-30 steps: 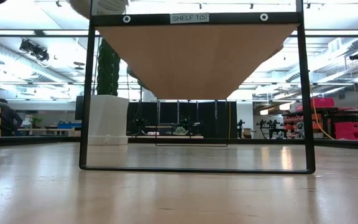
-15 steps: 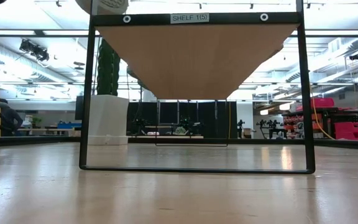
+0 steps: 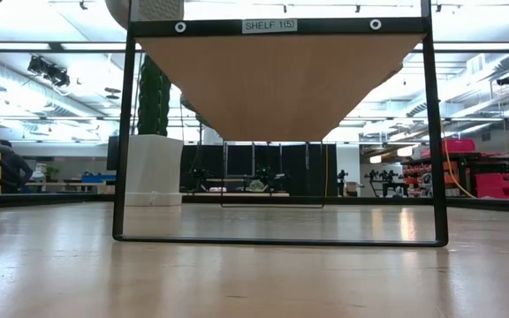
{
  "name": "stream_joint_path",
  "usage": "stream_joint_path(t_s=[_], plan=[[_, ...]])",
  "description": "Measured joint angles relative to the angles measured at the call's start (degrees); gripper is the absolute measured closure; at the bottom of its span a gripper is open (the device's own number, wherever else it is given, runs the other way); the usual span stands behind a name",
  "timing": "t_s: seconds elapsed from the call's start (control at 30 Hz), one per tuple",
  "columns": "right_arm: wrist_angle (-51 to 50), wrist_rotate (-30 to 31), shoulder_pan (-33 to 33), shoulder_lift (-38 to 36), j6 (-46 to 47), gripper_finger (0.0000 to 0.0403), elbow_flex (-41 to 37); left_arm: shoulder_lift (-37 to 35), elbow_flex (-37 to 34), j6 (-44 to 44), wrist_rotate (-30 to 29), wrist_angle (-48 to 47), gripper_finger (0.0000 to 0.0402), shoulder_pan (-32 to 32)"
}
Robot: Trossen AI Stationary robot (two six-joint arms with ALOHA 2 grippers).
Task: Pick and place slides into the shelf
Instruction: Put the gray slide on the shelf
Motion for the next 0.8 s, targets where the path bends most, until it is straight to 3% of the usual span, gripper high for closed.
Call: stream_joint_path(t_s=[0.13,0.33,0.47,0.8], plan=[[0.09,0.05,-0.91,0.0,1.41,0.0389,0.0,0.0,0.0,7.52,-0.69,4.32,0.0283,3.37],[3.0,-1.49,-0.94,0.01,2.55,0.039,0.0,0.0,0.0,14.96,-6.51,8.36,0.0218,5.68],[6.72,-3.21,-1.19,0.03,4.75,0.039,0.0,0.0,0.0,18.25,-6.06,8.64,0.0187,6.01],[18.62,-4.74,-2.35,0.07,8.31,0.039,0.0,0.0,0.0,30.64,-5.56,9.96,0.0186,7.11]])
